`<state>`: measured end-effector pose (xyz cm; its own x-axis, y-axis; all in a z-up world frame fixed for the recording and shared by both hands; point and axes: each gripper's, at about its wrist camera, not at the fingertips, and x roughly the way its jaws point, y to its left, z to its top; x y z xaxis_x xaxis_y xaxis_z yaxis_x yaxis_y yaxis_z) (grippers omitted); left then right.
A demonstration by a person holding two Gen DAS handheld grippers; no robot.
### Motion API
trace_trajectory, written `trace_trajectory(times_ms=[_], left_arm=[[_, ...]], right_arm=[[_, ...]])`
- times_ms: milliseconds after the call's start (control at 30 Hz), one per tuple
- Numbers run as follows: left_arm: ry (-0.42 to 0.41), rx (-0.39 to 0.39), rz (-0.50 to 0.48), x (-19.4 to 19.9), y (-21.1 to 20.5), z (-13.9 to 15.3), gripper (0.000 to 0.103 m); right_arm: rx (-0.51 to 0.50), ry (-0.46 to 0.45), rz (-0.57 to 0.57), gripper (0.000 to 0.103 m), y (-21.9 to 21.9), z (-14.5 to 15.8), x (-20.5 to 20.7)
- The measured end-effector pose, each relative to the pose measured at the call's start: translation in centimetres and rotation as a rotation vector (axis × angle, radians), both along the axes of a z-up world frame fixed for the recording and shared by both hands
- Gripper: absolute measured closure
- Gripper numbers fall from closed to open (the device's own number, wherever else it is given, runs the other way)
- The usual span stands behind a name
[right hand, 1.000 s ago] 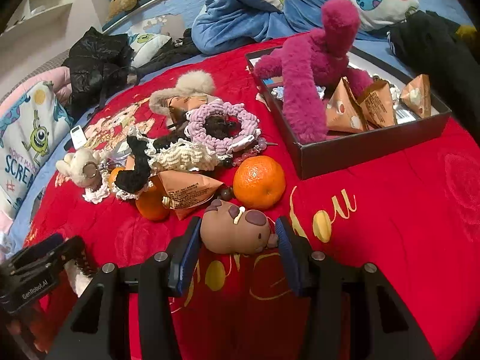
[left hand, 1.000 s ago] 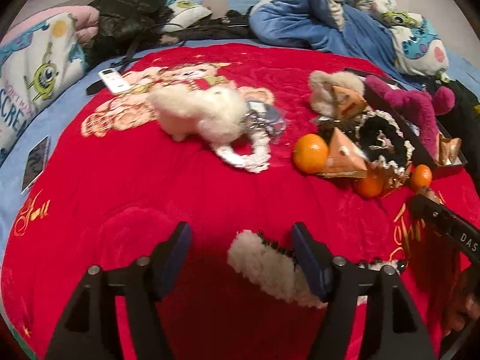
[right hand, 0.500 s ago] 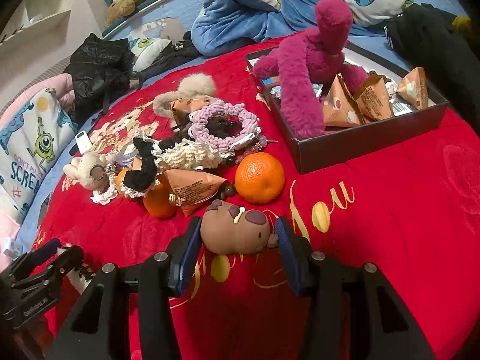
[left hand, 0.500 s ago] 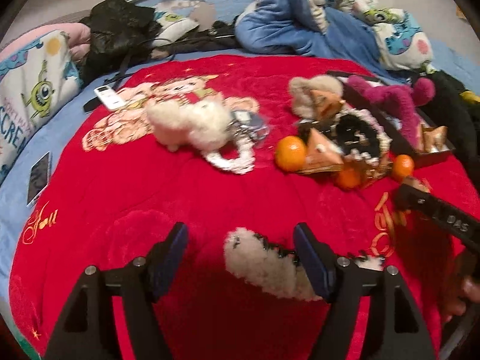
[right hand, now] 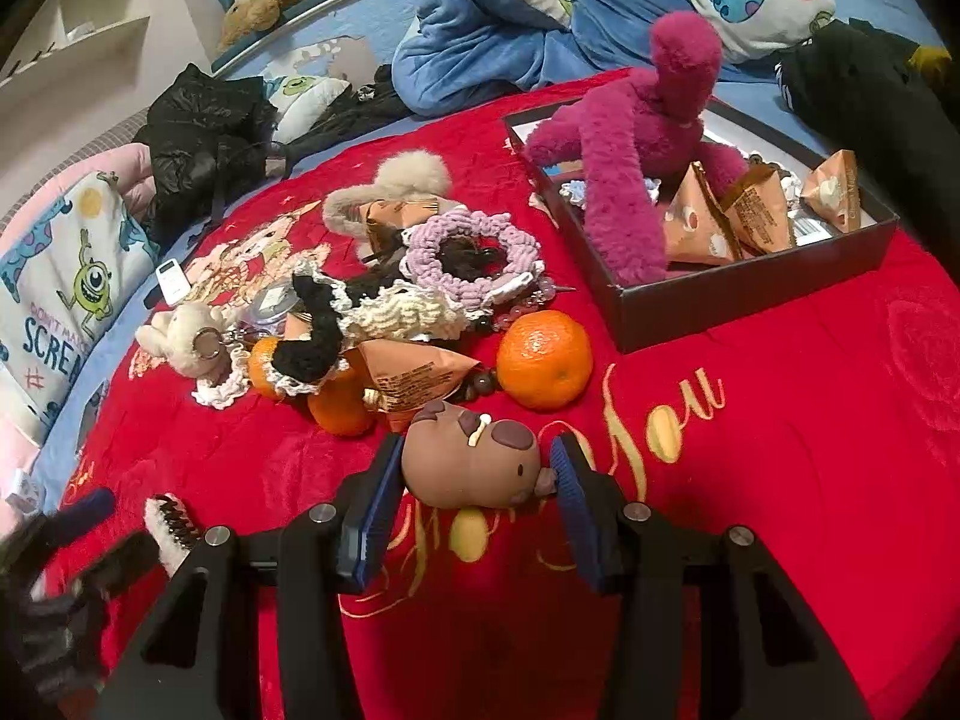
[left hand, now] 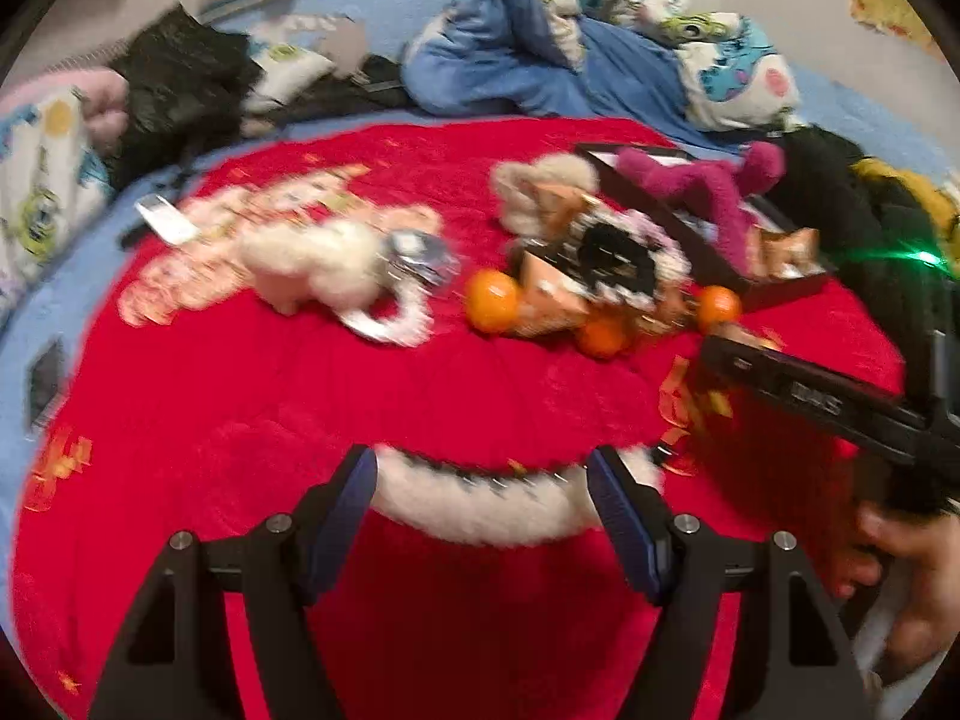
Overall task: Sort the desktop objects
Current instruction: 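Lift the white fluffy strip with the left gripper while the right lifts the brown pig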
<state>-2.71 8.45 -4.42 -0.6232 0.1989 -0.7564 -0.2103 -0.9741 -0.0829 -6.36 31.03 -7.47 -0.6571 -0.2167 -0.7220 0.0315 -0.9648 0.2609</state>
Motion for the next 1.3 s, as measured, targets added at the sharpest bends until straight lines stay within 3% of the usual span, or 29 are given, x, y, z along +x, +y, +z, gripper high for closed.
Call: trace_trajectory(times_ms=[67, 167, 367, 700, 833, 1000, 1167, 1300], left_arm=[[-0.032, -0.004, -0.008, 0.2, 0.4, -0.4, 0.029], [-0.010, -0.057, -0.008, 0.9, 1.2, -0.6, 0.029], [-0.017, -0.085, -0.026, 1.1, 2.3, -1.8, 0.029], [0.118, -0.219, -0.071, -0.7, 4.5, -3.2, 0.028], [0.120, -0.278, -0.113, -2.1, 5.7, -3.4, 0.028], [0.121, -0.358, -0.237, -1.4, 5.5, -4.1, 0.027], [0.112, -0.355, -0.251, -1.2, 5.6, -4.3, 0.014], [0.067, -0.316, -0.206, -3.5, 5.4, -4.6, 0.005]], right_arm=[[0.001, 0.000, 0.000, 0.056, -0.1, 0.0, 0.0], [-0.007, -0.003, -0.003, 0.056, -0.1, 0.0, 0.1], [-0.028, -0.010, -0.015, 0.055, 0.0, 0.0, -0.1], [-0.039, -0.018, -0.011, 0.055, -0.1, -0.1, -0.6], [-0.052, -0.030, -0.025, 0.055, 0.5, -0.3, -1.0], [-0.076, -0.039, -0.029, 0.055, 0.8, -0.3, -1.2], [-0.094, -0.037, -0.032, 0.055, 0.6, -0.3, -1.4], [-0.103, -0.041, -0.036, 0.055, 0.2, -0.4, -1.6]])
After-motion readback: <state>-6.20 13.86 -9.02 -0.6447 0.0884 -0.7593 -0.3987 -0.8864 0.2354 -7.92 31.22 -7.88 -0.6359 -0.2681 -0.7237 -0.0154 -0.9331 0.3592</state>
